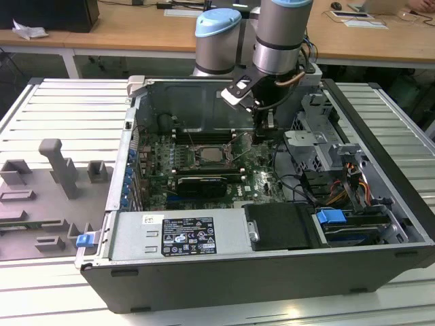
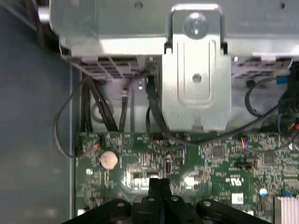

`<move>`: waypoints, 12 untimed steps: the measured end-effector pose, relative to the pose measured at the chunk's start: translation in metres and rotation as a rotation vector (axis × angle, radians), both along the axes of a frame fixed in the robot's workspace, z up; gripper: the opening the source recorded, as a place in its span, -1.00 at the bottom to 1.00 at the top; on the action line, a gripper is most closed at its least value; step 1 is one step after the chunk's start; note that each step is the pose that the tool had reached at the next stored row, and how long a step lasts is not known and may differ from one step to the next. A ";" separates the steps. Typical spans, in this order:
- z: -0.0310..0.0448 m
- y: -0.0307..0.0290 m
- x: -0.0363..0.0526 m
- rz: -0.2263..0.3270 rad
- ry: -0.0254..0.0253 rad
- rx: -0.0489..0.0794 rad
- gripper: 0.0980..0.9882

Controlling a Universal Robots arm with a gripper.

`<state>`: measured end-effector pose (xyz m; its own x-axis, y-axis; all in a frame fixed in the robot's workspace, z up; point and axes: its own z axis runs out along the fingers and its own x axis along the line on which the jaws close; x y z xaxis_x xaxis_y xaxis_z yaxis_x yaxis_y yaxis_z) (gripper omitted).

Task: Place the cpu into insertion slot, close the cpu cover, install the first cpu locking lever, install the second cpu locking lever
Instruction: 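Close the cpu cover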

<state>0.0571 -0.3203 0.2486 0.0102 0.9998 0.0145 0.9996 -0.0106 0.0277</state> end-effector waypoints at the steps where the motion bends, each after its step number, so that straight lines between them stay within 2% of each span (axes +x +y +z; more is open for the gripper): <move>1: 0.0000 0.0000 -0.0034 0.000 0.0002 0.000 -0.98; 5: 0.0000 0.0003 -0.0205 0.000 0.0005 0.000 -0.98; 12: 0.0000 0.0002 -0.0303 0.001 0.0004 0.000 -0.98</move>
